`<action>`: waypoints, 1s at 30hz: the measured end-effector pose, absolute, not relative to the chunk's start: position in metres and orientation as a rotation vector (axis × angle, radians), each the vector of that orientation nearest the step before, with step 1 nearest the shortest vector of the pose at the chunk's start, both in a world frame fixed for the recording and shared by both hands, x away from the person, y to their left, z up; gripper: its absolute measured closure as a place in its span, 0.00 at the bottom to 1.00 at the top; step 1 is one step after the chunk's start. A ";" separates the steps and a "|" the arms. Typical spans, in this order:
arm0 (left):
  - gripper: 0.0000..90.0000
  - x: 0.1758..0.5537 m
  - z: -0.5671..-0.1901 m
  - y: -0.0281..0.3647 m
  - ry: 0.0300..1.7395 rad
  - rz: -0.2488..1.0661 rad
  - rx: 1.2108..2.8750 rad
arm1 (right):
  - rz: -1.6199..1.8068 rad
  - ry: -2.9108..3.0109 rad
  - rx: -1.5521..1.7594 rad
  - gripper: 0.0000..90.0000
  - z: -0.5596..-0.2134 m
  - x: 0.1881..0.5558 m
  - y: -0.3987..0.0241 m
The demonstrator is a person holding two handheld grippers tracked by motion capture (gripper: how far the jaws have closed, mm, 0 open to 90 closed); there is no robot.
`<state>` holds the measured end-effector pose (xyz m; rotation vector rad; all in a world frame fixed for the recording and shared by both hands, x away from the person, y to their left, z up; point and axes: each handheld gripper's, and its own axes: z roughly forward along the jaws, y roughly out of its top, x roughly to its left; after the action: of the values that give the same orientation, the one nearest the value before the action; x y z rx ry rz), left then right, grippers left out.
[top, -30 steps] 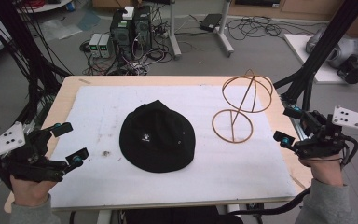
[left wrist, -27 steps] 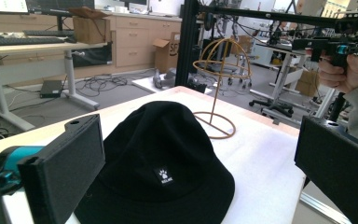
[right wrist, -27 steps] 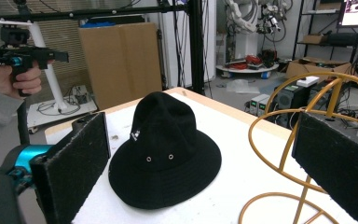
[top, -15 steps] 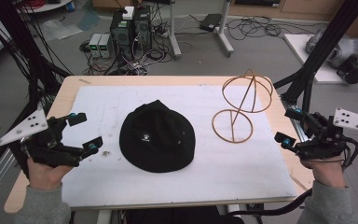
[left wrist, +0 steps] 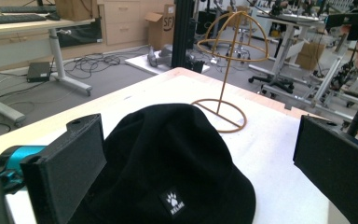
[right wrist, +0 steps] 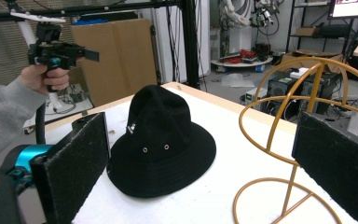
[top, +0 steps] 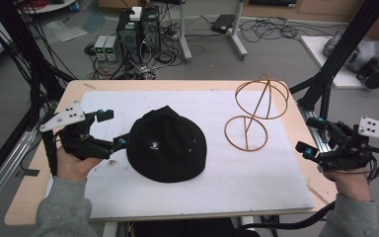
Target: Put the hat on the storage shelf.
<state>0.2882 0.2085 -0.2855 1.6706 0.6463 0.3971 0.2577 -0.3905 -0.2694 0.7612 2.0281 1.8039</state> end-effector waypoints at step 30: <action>0.05 0.352 -0.283 0.158 0.593 0.311 1.745 | 1.790 2.047 0.793 0.04 -0.271 0.257 -0.403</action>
<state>0.3515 0.1577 -0.2831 1.7445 0.5929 0.3113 0.2570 -0.4027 -0.2706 0.7927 2.0466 1.7897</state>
